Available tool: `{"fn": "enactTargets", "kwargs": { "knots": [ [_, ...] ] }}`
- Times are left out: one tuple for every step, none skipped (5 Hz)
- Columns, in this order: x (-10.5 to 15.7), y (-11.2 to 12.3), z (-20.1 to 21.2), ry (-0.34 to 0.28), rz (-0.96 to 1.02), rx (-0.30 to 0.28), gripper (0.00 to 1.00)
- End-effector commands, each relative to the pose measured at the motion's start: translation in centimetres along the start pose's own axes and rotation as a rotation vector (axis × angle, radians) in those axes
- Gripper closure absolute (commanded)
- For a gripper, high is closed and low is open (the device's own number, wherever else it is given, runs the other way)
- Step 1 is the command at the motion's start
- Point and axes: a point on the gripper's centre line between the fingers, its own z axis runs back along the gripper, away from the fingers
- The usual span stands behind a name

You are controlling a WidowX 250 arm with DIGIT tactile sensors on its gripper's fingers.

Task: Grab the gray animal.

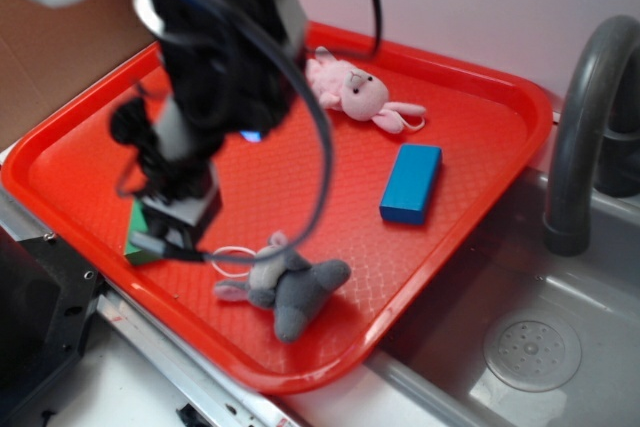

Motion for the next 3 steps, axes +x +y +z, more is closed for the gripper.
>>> {"fn": "enactTargets", "kwargs": {
  "knots": [
    [0.4, -0.9, -2.8, 0.068, -0.035, 0.028, 0.00],
    [0.4, -1.4, -3.3, 0.013, -0.054, 0.048, 0.00],
    [0.6, -1.9, -3.9, 0.016, -0.098, 0.087, 0.00]
  ]
}}
